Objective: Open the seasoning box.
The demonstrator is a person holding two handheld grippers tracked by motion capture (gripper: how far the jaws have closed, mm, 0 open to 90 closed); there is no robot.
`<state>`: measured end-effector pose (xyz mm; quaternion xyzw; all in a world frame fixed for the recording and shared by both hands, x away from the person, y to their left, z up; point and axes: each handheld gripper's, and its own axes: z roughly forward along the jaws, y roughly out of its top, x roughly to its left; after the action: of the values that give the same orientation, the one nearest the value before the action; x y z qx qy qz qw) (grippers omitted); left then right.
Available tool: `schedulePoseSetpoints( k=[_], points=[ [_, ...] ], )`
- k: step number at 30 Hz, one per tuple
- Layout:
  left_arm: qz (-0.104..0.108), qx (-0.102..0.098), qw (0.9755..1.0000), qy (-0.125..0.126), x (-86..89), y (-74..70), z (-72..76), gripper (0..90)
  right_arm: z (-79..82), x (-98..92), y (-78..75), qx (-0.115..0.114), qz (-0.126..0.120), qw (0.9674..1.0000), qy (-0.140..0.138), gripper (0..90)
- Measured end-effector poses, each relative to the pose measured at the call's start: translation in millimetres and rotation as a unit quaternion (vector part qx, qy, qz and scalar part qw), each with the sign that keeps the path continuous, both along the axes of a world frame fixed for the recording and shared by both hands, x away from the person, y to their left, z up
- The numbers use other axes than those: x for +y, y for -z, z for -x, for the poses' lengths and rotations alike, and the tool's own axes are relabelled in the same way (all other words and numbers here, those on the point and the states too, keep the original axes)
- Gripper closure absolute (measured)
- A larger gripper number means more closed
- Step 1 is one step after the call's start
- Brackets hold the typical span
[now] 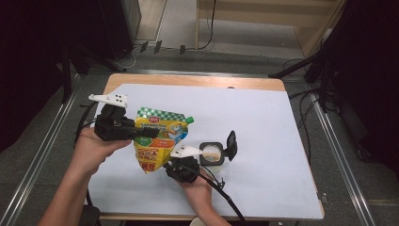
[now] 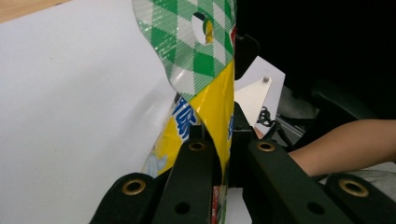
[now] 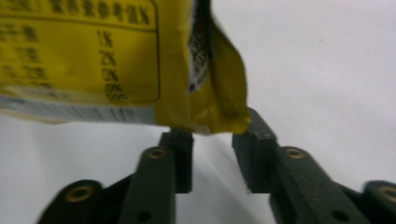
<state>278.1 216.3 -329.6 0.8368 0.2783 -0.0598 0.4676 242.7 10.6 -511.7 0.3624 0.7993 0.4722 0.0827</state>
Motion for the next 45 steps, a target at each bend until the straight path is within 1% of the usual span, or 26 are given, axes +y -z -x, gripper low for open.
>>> schedulePoseSetpoints(
  k=[2,4,8,9,10,11,12,13,14,15,16,17,19,23,25,26,28,29,31,35,36,38,39,40,42,45],
  points=[
    [0.008,0.006,0.9999,0.006,-0.5,-1.7,1.8,90.0,2.8,0.7,0.7,-0.014,-0.001,0.9999,0.005,78.5],
    [0.016,0.012,0.9998,0.010,0.2,-2.9,2.8,90.0,3.9,0.3,0.6,-0.019,-0.007,0.9997,0.010,81.0],
    [0.029,0.021,0.9993,0.008,3.8,-4.3,3.1,90.0,1.6,-2.4,0.9,-0.021,-0.014,0.9996,0.013,79.5],
    [0.035,0.027,0.9990,0.010,4.9,-3.7,2.6,90.0,1.1,-3.4,0.6,-0.019,-0.023,0.9995,0.011,78.5],
    [0.041,0.031,0.9987,0.010,6.2,-3.0,1.8,90.0,1.3,-3.9,0.3,-0.025,-0.027,0.9993,0.009,78.6],
    [0.041,0.031,0.9987,0.010,6.2,-3.0,1.8,90.0,1.3,-3.9,0.3,-0.025,-0.027,0.9993,0.009,78.6],
    [0.039,0.029,0.9988,0.003,7.1,-2.0,0.8,90.0,2.8,-3.6,-1.1,-0.037,-0.027,0.9989,0.007,78.4],
    [0.039,0.029,0.9988,0.003,7.1,-2.0,0.8,90.0,2.8,-3.6,-1.1,-0.037,-0.027,0.9989,0.007,78.4],
    [0.028,0.022,0.9993,-0.011,6.4,-1.2,0.6,90.0,4.2,-3.8,-2.4,-0.045,-0.033,0.9985,0.002,76.2],
    [0.025,0.021,0.9994,-0.012,5.8,-0.7,-0.1,90.0,5.8,-2.7,-4.2,-0.050,-0.029,0.9983,-0.001,75.0],
    [0.020,0.018,0.9995,-0.014,3.9,0.1,-0.3,90.0,7.7,-1.7,-4.8,-0.055,-0.018,0.9982,-0.012,72.6],
    [0.015,0.015,0.9996,-0.018,2.0,0.3,-0.1,90.0,8.5,-2.0,-5.1,-0.058,-0.016,0.9981,-0.016,72.1],
    [0.006,0.009,0.9997,-0.022,-1.8,0.9,-0.5,90.0,9.7,-2.6,-6.9,-0.054,-0.007,0.9982,-0.026,69.4],
    [-0.004,0.007,0.9997,-0.023,-10.6,2.8,-2.3,88.3,14.9,-3.8,-10.3,-0.066,0.020,0.9968,-0.039,67.6],
    [-0.003,0.006,0.9997,-0.022,-13.0,3.6,-2.6,87.2,16.6,-3.8,-11.1,-0.068,0.021,0.9965,-0.043,67.6],
    [-0.003,0.007,0.9998,-0.020,-17.4,4.8,-3.1,86.7,19.8,-4.6,-13.3,-0.075,0.027,0.9956,-0.050,67.3],
    [-0.005,0.006,0.9998,-0.021,-20.0,5.4,-3.3,86.2,21.4,-5.0,-14.6,-0.073,0.025,0.9955,-0.054,66.4],
    [-0.010,0.003,0.9997,-0.023,-24.9,6.0,-4.4,84.6,24.4,-5.3,-18.4,-0.077,0.022,0.9947,-0.064,66.2],
    [-0.015,0.002,0.9997,-0.021,-29.9,6.0,-5.6,83.1,27.5,-4.7,-22.4,-0.086,0.025,0.9934,-0.071,66.2],
    [-0.027,-0.004,0.9995,-0.016,-38.1,3.9,-6.2,82.6,34.8,-5.0,-31.8,-0.090,0.020,0.9919,-0.087,63.5],
    [-0.037,-0.008,0.9992,-0.015,-44.6,2.2,-7.0,82.2,36.5,-5.3,-33.9,-0.089,0.017,0.9920,-0.088,63.4],
    [-0.042,0.002,0.9991,-0.011,-50.8,1.1,-9.8,82.2,39.6,-6.3,-37.4,-0.086,0.009,0.9919,-0.093,63.2],
    [-0.042,0.002,0.9991,-0.011,-50.8,1.1,-9.8,82.2,39.6,-6.3,-37.4,-0.086,0.009,0.9919,-0.093,63.2],
    [-0.046,0.008,0.9989,-0.004,-58.0,1.3,-12.1,82.1,41.5,-7.0,-40.4,-0.087,0.006,0.9915,-0.096,62.9],
    [-0.058,0.008,0.9983,-0.002,-64.8,2.0,-13.4,81.4,43.9,-8.3,-42.9,-0.082,0.002,0.9915,-0.101,62.7],
    [-0.063,0.014,0.9979,0.004,-71.8,5.1,-15.4,81.0,45.2,-12.0,-44.5,-0.069,-0.010,0.9920,-0.105,62.4]
  ],
)
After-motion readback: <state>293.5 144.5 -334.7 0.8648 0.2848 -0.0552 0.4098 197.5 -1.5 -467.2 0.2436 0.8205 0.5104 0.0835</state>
